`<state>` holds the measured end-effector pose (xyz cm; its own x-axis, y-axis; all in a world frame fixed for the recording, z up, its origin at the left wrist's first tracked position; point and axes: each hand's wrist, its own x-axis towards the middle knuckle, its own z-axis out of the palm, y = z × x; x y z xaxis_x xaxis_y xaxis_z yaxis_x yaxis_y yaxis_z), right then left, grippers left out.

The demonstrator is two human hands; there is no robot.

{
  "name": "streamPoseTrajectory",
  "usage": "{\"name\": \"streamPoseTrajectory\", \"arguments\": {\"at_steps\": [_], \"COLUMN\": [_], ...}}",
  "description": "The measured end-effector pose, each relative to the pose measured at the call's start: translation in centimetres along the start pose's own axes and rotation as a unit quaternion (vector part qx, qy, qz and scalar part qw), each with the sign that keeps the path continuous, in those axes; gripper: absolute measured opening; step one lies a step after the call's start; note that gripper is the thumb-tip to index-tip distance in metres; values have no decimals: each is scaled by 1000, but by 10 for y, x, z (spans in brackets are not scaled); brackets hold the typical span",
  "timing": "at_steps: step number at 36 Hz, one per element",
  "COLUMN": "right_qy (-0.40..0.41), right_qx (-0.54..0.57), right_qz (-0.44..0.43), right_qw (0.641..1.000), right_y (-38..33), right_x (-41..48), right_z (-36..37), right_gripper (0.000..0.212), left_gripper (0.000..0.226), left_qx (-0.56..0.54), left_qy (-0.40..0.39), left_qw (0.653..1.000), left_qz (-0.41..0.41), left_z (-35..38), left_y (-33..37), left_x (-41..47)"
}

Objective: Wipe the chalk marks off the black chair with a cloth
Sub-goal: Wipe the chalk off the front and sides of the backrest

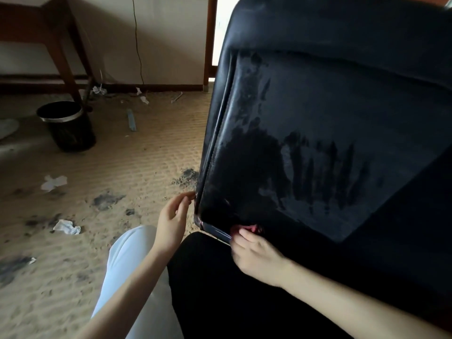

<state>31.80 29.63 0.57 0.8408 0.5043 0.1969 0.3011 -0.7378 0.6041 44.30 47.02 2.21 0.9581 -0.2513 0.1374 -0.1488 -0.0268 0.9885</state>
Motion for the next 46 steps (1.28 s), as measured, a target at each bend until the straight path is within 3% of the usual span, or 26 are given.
{"name": "streamPoseTrajectory", "arguments": {"at_steps": [3, 6, 11, 18, 22, 24, 28, 30, 34, 36, 43, 46], "right_qy": [174, 246, 200, 197, 150, 74, -88, -77, 104, 147, 103, 37], "right_qx": [67, 74, 30, 43, 44, 20, 23, 44, 49, 53, 37, -5], "right_qz": [-88, -63, 77, 124, 92, 37, -72, -83, -55, -34, 5, 30], "right_qw": [979, 964, 976, 972, 983, 996, 993, 993, 992, 987, 994, 999], "right_y": [21, 47, 68, 42, 22, 8, -11, -9, 18, 35, 49, 54], "right_x": [36, 79, 98, 94, 85, 77, 63, 60, 66, 74, 60, 8], "right_z": [-43, -76, -68, -50, -35, -23, -7, -14, -48, -56, -38, -29], "right_gripper": [15, 13, 27, 34, 29, 24, 37, 35, 16, 14, 22, 20], "left_gripper": [28, 29, 26, 26, 30, 33, 30, 30, 30, 31, 30, 29], "left_qx": [-4, -7, -9, -46, -64, -67, -60, -58, -70, -78, -57, -39], "left_qy": [0, -10, -32, -27, -24, -21, -28, -30, -20, -10, 2, 14], "left_qw": [1000, 1000, 999, 995, 993, 993, 993, 993, 994, 993, 996, 996], "left_qz": [11, 14, -28, -82, -92, -99, -96, -94, -87, -84, -74, -73], "left_z": [0, 1, 5, 18, 16, 14, 10, 8, 6, 8, 15, 18], "left_y": [1, 0, -7, -10, -8, -6, -2, -1, 1, 2, 7, 5], "left_x": [1, 4, 8, 11, 15, 15, 16, 17, 22, 25, 24, 20]}}
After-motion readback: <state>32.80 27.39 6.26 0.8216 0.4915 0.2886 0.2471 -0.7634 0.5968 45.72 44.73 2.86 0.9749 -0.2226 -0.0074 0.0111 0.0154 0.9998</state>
